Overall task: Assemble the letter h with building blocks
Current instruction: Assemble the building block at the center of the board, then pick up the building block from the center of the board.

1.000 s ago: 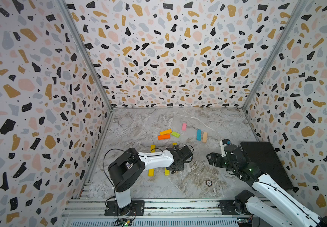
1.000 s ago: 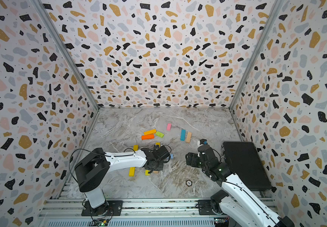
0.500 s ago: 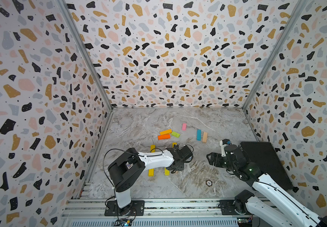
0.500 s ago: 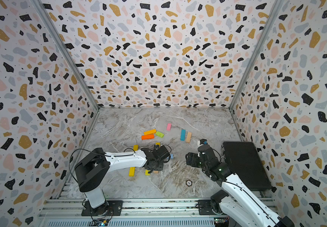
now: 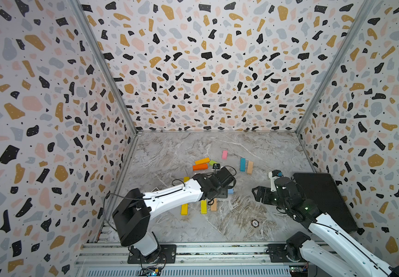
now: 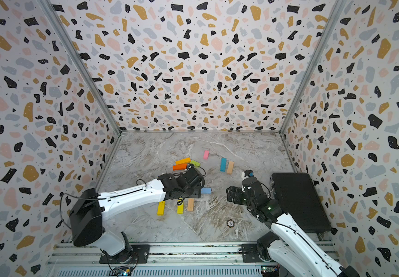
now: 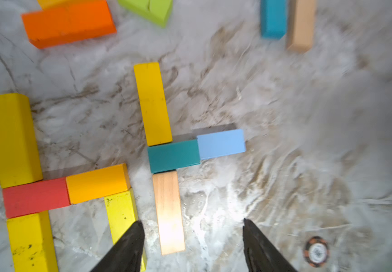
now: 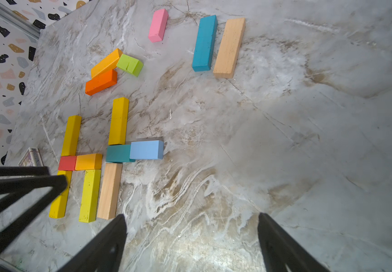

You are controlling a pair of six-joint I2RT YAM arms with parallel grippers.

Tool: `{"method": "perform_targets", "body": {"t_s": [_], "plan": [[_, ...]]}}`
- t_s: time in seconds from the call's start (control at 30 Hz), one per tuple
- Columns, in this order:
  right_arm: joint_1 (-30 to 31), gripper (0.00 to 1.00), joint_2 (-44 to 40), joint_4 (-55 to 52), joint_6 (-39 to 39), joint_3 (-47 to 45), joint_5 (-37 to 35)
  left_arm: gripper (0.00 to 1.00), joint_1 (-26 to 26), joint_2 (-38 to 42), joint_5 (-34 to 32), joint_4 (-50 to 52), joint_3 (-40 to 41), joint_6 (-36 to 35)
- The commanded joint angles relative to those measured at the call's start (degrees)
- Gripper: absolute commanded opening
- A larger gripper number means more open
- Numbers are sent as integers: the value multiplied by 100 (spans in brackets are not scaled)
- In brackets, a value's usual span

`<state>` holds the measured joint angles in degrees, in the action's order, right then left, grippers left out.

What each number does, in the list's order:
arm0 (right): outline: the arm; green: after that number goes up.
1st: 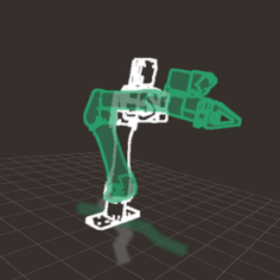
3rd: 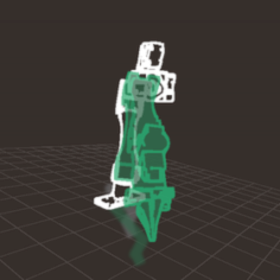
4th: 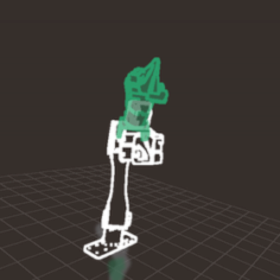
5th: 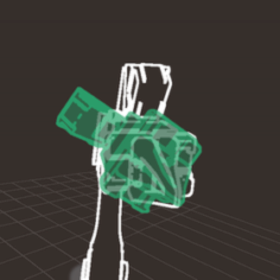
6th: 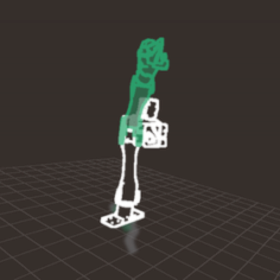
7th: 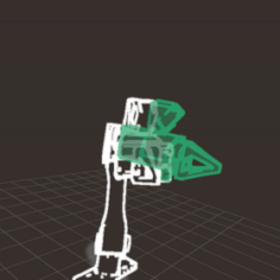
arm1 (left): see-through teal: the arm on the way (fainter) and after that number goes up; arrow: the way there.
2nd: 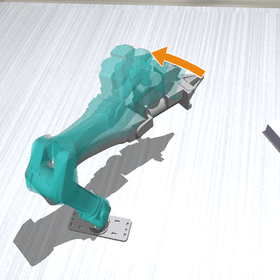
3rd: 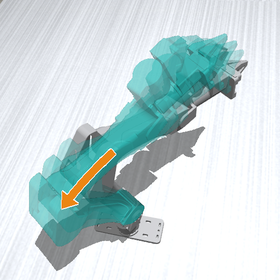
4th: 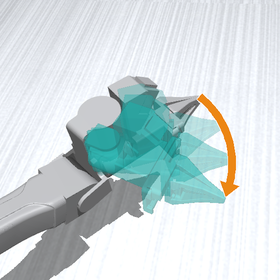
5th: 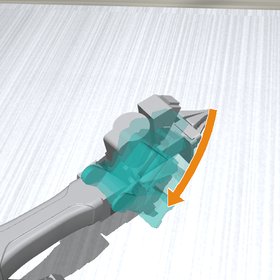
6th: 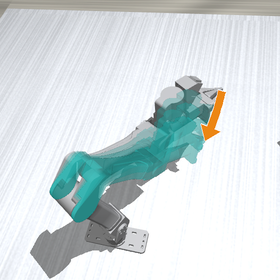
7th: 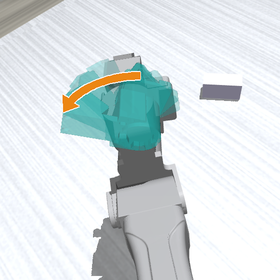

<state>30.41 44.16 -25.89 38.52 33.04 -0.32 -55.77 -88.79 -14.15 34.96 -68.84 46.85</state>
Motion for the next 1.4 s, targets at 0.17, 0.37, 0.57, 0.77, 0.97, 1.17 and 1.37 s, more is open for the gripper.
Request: {"method": "perform_targets", "body": {"t_s": [0.17,0.37,0.57,0.77,0.97,1.17,1.37], "plan": [[-18,88,949,401,-136,165,592,99,151,1910,-99,-197,361,-762],[-18,80,2047,934,212,617,686,99,308,3026,-158,-212,1047,-1130],[-18,73,3675,594,-56,2129,-50,99,334,3342,-95,152,1357,-1273],[-128,68,5485,-111,-362,4051,-618,99,356,3703,188,192,1609,-1344],[-377,65,6896,-963,-449,5694,-953,99,365,4142,362,148,1884,-1397],[-622,63,7658,-1380,-449,6490,-990,99,372,4396,475,169,2110,-1426],[-651,60,8048,-1539,-521,6871,-879,99,376,4500,453,301,2131,-1493]]}}
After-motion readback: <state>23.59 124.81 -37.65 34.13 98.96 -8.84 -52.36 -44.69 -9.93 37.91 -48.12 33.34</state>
